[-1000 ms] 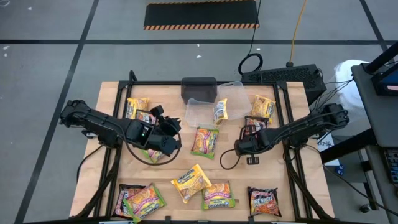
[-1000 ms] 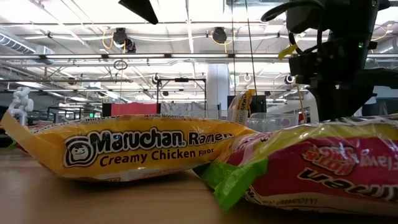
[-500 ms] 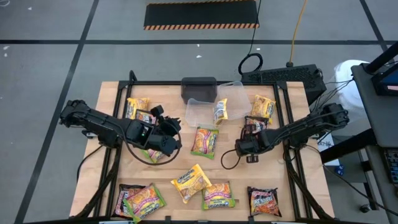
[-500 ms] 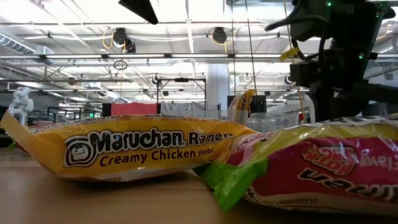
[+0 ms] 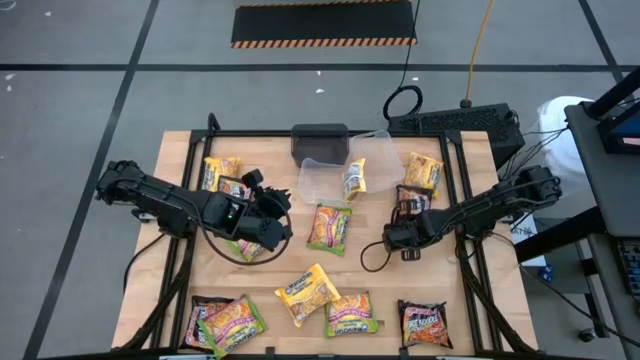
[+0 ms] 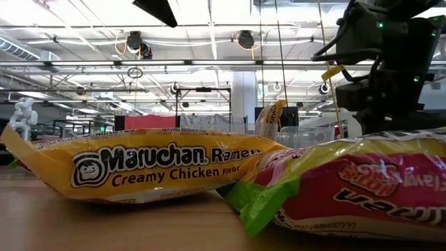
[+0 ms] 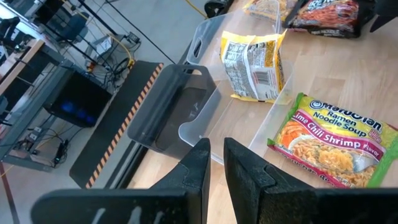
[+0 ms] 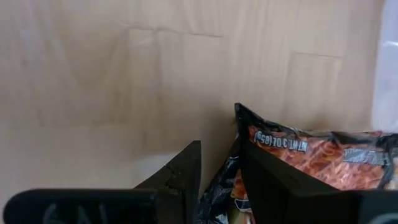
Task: Sort Maruchan noodles
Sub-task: Put the black noodle pack into the right transparent bin
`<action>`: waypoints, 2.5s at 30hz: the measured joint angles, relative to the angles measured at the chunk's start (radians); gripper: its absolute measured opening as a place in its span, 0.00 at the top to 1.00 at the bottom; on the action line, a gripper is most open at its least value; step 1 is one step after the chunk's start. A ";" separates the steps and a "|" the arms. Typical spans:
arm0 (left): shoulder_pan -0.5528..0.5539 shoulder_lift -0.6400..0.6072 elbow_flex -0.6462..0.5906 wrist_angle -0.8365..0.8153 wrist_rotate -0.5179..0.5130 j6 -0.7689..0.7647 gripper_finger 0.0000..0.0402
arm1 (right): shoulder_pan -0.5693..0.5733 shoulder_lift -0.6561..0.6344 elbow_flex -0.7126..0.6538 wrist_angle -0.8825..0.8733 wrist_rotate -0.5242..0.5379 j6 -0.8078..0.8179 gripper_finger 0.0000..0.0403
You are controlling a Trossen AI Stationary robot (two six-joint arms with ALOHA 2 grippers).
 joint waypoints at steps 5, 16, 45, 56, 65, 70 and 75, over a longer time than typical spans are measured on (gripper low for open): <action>-0.001 0.000 0.000 0.000 0.000 -0.009 0.87 | 0.000 0.000 -0.002 0.017 0.044 0.000 0.74; -0.029 0.000 0.000 0.000 0.005 -0.015 0.87 | 0.000 0.000 -0.002 0.082 0.037 0.000 0.98; -0.045 0.000 0.000 0.000 0.007 -0.023 0.87 | 0.000 0.000 -0.002 0.103 0.006 0.071 0.73; -0.045 0.000 0.000 0.000 0.007 -0.023 0.87 | 0.000 0.000 -0.054 0.101 0.095 0.071 0.75; -0.045 0.000 0.000 0.000 0.007 -0.028 0.87 | 0.001 -0.003 -0.113 0.147 0.100 0.079 0.81; -0.045 0.000 0.000 0.001 0.007 -0.028 0.87 | 0.001 -0.003 -0.115 0.184 0.091 0.077 0.92; -0.045 0.000 0.000 0.001 0.007 -0.029 0.87 | 0.001 -0.002 -0.115 0.202 0.090 0.075 0.99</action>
